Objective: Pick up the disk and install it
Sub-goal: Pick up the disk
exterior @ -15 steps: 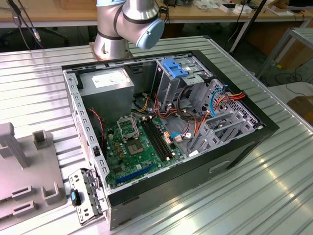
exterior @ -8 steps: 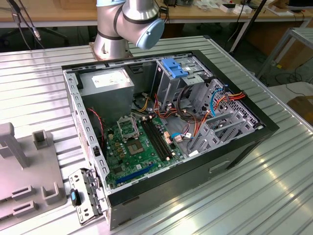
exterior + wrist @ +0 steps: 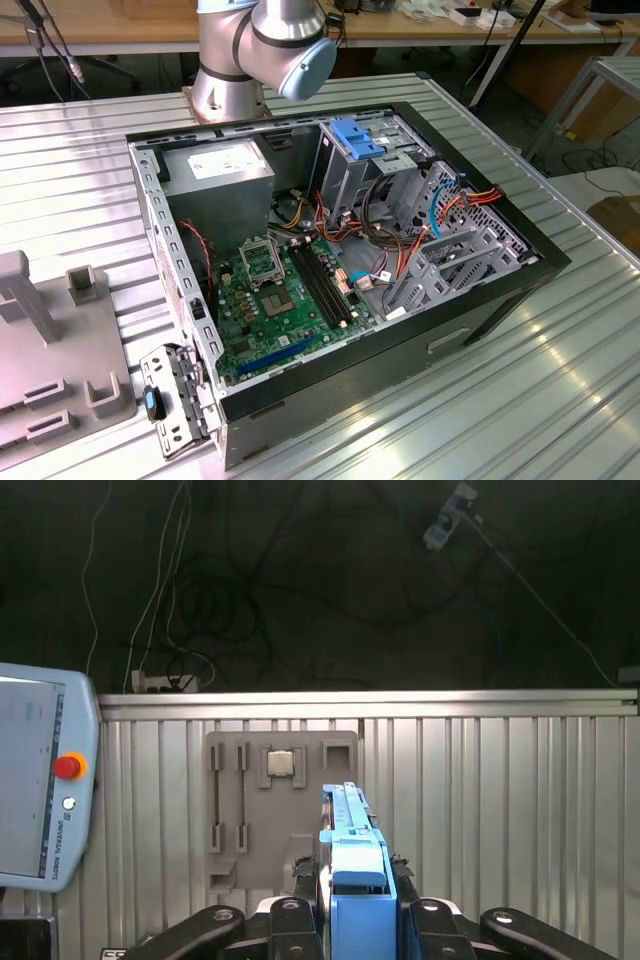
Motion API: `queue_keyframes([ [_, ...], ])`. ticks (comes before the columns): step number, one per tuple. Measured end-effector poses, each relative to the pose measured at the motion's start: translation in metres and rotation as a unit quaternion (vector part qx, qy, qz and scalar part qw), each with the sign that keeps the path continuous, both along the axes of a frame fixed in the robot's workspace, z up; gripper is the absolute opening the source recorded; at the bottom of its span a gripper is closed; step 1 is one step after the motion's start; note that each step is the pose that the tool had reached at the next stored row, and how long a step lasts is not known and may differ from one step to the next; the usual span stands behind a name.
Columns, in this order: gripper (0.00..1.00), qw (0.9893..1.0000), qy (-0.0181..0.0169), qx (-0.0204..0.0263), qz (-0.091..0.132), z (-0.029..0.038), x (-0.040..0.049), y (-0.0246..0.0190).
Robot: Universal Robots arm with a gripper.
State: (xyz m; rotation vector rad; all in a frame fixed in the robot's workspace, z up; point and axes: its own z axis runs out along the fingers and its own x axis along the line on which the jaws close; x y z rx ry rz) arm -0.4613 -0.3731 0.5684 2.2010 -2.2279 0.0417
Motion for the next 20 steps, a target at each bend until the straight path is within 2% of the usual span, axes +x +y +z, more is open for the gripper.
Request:
queue_keyframes([
  [2, 0.37, 1.0, -0.0006, 0.0005, 0.0, -0.0006, 0.0049, -0.0001],
  [4, 0.37, 1.0, -0.002, 0.0049, 0.0, -0.0008, 0.0071, -0.0024],
  [7, 0.37, 0.9998, -0.0023, 0.0185, 0.0, -0.0009, 0.0084, -0.0057],
  [8, 0.37, 0.9996, -0.0022, 0.0269, 0.0, -0.001, 0.0088, -0.0072],
  [9, 0.37, 0.9996, -0.0023, 0.0271, 0.0, -0.0014, 0.0095, -0.0081],
  [10, 0.37, 0.9997, -0.0021, 0.0252, 0.0, -0.0018, 0.0126, -0.0088],
  [14, 0.37, 0.9999, -0.0022, 0.0102, -0.001, -0.0024, 0.0175, -0.0091],
  [15, 0.37, 1.0, -0.0022, 0.0091, -0.001, -0.004, 0.0218, -0.0091],
  [17, 0.37, 1.0, -0.0022, 0.0091, -0.001, -0.0088, 0.0413, -0.0091],
  [20, 0.37, 1.0, -0.0022, 0.0091, -0.002, -0.0119, 0.0645, -0.0091],
])
